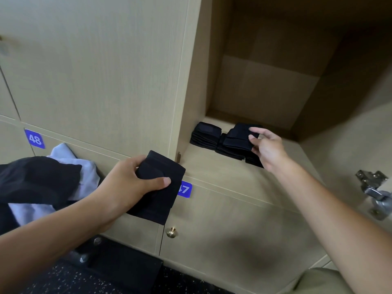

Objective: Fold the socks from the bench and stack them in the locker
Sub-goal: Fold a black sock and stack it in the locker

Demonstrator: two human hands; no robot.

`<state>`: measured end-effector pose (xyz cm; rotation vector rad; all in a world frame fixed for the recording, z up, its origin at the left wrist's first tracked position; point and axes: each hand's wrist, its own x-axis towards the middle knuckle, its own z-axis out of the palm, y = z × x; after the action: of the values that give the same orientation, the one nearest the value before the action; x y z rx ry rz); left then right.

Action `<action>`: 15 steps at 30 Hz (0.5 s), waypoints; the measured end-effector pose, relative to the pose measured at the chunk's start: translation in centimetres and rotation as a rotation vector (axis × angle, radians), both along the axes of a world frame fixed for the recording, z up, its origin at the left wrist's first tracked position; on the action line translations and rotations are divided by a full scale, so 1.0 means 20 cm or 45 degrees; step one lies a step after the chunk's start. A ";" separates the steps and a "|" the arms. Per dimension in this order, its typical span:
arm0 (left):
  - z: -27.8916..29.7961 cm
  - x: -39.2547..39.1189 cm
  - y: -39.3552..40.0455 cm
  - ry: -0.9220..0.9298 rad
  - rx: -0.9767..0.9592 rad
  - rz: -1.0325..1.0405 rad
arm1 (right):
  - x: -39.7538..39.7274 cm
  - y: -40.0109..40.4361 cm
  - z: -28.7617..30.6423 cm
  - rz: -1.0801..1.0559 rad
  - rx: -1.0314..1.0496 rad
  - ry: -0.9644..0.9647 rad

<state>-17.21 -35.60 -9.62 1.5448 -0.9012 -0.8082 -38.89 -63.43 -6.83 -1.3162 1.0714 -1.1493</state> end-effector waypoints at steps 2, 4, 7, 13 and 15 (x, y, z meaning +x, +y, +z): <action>0.00 0.00 0.00 -0.005 0.002 -0.016 | 0.02 -0.02 0.00 0.011 0.008 -0.024; 0.00 0.00 0.00 -0.011 0.010 -0.032 | 0.03 -0.02 -0.01 0.022 -0.002 -0.043; 0.00 0.01 0.00 -0.023 0.017 -0.044 | 0.06 -0.04 -0.03 0.010 -0.019 -0.005; 0.00 0.01 0.00 -0.021 0.015 -0.045 | 0.08 -0.08 -0.07 -0.121 -0.065 0.238; 0.00 0.02 0.00 -0.019 0.015 -0.044 | 0.08 -0.08 -0.07 -0.134 -0.062 0.210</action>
<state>-16.90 -35.53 -9.66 1.5507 -0.9378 -0.8290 -37.26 -65.11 -8.17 -1.4266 1.2521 -1.1656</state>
